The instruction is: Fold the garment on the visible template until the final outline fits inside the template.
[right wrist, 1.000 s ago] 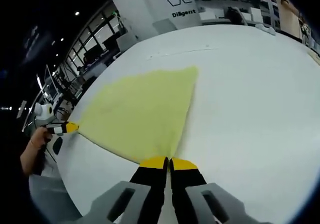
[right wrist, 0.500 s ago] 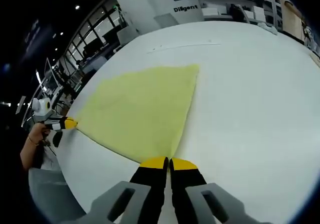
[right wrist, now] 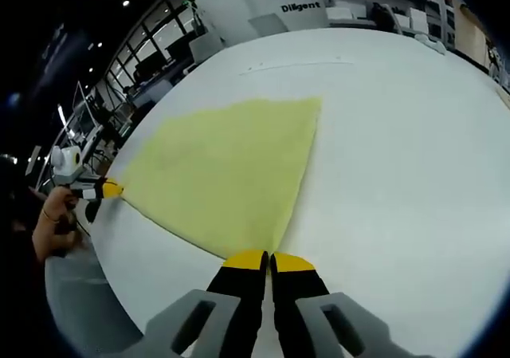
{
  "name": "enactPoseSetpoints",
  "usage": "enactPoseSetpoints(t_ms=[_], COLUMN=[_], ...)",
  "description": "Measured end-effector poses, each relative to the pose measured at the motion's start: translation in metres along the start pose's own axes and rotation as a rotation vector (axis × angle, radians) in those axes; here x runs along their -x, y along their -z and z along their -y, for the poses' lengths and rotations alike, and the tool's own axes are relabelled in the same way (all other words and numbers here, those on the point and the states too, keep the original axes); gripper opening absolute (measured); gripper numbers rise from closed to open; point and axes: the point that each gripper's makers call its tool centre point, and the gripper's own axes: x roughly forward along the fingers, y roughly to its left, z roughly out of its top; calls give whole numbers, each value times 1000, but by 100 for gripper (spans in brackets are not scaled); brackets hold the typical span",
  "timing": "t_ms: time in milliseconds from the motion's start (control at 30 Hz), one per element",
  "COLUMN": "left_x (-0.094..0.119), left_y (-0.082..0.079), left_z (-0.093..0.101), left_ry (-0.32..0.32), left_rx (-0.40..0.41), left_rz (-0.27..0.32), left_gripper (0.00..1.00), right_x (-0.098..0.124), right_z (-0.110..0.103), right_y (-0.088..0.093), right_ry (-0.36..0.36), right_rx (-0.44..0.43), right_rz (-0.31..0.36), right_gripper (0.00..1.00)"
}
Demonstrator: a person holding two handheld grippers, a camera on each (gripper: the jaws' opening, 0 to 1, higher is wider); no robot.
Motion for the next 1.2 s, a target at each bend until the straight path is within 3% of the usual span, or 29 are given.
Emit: enactPoseSetpoints(t_ms=[300, 500, 633, 767, 933, 1200], left_x=[-1, -3, 2, 8, 18, 41], left_y=[2, 4, -1, -2, -6, -11], left_z=[0, -3, -3, -3, 8, 25], left_ry=[0, -21, -36, -65, -50, -66], left_rx=[11, 5, 4, -8, -10, -9], left_rz=[-3, -3, 24, 32, 66, 113], left_gripper=[3, 11, 23, 52, 56, 75], right_x=[-4, -2, 8, 18, 29, 53], right_z=[2, 3, 3, -2, -15, -49], right_y=[1, -6, -18, -18, -19, -21], right_ry=[26, 56, 65, 81, 73, 42], right_rx=[18, 32, 27, 41, 45, 89], right_rz=[-6, 19, 92, 102, 144, 199], right_gripper=[0, 2, 24, 38, 60, 77])
